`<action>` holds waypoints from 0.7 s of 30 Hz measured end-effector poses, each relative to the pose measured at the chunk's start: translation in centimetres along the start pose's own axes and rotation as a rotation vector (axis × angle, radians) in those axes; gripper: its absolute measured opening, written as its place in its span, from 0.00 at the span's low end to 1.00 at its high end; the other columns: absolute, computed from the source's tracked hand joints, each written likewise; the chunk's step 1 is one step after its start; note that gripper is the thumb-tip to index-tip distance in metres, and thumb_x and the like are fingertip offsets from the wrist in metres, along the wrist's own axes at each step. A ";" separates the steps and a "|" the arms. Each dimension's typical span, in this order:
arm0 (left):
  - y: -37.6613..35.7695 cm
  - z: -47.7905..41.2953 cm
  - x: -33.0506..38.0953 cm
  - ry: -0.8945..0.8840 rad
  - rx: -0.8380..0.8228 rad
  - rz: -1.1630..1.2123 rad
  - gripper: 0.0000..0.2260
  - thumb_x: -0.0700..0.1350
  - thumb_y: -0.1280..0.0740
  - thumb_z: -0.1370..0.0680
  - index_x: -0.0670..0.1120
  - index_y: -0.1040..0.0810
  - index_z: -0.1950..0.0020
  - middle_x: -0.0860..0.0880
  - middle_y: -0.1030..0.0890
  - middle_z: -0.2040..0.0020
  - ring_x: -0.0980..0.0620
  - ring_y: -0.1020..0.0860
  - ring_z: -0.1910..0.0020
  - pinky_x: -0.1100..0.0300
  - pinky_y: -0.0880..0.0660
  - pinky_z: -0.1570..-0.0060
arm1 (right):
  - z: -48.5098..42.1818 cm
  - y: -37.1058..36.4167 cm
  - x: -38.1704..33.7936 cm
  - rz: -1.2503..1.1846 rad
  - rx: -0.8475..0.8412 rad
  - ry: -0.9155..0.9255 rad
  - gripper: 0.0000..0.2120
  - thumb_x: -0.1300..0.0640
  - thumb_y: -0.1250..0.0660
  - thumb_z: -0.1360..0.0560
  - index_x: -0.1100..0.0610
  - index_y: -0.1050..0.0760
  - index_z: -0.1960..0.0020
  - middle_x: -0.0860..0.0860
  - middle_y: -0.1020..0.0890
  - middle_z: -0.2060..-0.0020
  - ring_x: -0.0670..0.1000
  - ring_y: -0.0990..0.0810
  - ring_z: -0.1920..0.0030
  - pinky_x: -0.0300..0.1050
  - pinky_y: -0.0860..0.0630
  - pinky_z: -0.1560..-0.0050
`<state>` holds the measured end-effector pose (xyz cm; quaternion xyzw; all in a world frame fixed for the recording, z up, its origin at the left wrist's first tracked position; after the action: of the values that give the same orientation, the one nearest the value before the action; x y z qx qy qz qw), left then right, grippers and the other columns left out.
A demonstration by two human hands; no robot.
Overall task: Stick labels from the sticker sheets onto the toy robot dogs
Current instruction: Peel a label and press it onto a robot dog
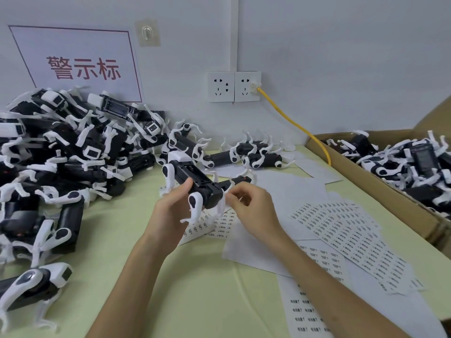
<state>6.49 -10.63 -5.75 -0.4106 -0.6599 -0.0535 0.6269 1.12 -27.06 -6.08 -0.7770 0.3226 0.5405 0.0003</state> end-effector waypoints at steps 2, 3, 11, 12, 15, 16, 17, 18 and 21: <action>0.4 -0.1 -0.2 0.016 0.048 -0.051 0.07 0.50 0.31 0.22 0.54 0.17 0.59 0.41 0.22 0.62 0.43 0.27 0.58 0.58 0.30 0.55 | -0.3 0.6 0.0 -0.077 0.038 -0.023 0.07 0.61 0.27 0.23 0.52 0.19 0.59 0.43 0.19 0.68 0.41 0.26 0.70 0.35 0.30 0.62; 0.5 -0.2 -0.4 0.018 0.078 -0.041 0.05 0.48 0.30 0.23 0.52 0.17 0.58 0.46 0.18 0.59 0.47 0.24 0.60 0.62 0.28 0.61 | -0.4 0.9 0.1 -0.132 0.048 -0.040 0.07 0.61 0.27 0.23 0.52 0.18 0.59 0.43 0.19 0.69 0.41 0.26 0.70 0.36 0.29 0.63; 0.7 -0.7 -2.0 0.001 0.281 0.109 0.04 0.42 0.27 0.25 0.51 0.19 0.57 0.51 0.20 0.57 0.53 0.25 0.65 0.63 0.27 0.59 | -0.3 0.0 0.5 -0.602 -0.058 -0.255 0.13 0.67 0.33 0.22 0.54 0.13 0.55 0.51 0.26 0.75 0.46 0.31 0.74 0.39 0.36 0.70; 0.8 -0.8 -2.2 0.002 0.292 0.148 0.06 0.44 0.27 0.25 0.49 0.20 0.50 0.50 0.19 0.54 0.53 0.23 0.63 0.62 0.25 0.57 | -0.2 -0.1 0.5 -0.670 -0.079 -0.288 0.13 0.67 0.34 0.22 0.54 0.13 0.53 0.51 0.28 0.75 0.46 0.33 0.74 0.39 0.38 0.70; -0.2 -1.1 -2.6 0.021 0.345 0.294 0.05 0.47 0.29 0.23 0.48 0.16 0.52 0.49 0.17 0.55 0.51 0.20 0.62 0.60 0.20 0.58 | -0.1 -0.4 0.4 -0.912 -0.121 -0.398 0.15 0.64 0.37 0.24 0.53 0.13 0.51 0.50 0.34 0.78 0.46 0.40 0.76 0.40 0.43 0.71; -0.5 -1.3 -2.8 0.009 0.365 0.347 0.07 0.48 0.30 0.22 0.48 0.14 0.56 0.50 0.17 0.57 0.51 0.19 0.62 0.59 0.20 0.58 | 0.0 -0.4 0.2 -1.003 -0.133 -0.431 0.15 0.62 0.37 0.26 0.53 0.13 0.50 0.50 0.36 0.78 0.47 0.42 0.76 0.40 0.43 0.71; -0.9 -1.6 -3.1 0.010 0.394 0.388 0.10 0.49 0.30 0.21 0.49 0.13 0.59 0.51 0.17 0.58 0.51 0.19 0.62 0.58 0.20 0.57 | 0.0 -0.5 0.0 -1.091 -0.147 -0.458 0.15 0.61 0.36 0.28 0.53 0.13 0.48 0.50 0.38 0.79 0.47 0.43 0.76 0.40 0.43 0.73; -1.3 -1.8 -3.3 0.000 0.419 0.428 0.12 0.49 0.31 0.20 0.49 0.13 0.61 0.51 0.18 0.59 0.51 0.18 0.62 0.58 0.21 0.55 | 0.2 -0.7 -0.2 -1.167 -0.167 -0.480 0.16 0.60 0.36 0.29 0.53 0.13 0.47 0.50 0.39 0.79 0.47 0.43 0.77 0.39 0.43 0.74; -2.8 -2.5 -4.3 -0.015 0.444 0.571 0.10 0.50 0.29 0.22 0.47 0.15 0.59 0.50 0.20 0.57 0.51 0.18 0.57 0.55 0.23 0.43 | 0.9 -1.5 -1.1 -1.325 -0.267 -0.526 0.20 0.59 0.35 0.31 0.53 0.14 0.42 0.50 0.39 0.80 0.47 0.46 0.75 0.37 0.44 0.79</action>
<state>6.24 -15.99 -7.68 -0.4325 -0.5187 0.2717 0.6856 0.93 -25.02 -6.09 -0.6471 -0.2956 0.6306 0.3104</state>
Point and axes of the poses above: each hand's wrist, its own z-axis away from the middle knuckle, its own y-axis out of the back of the hand, x = y × z, the point moved 6 cm from there along -z, towards the middle knuckle
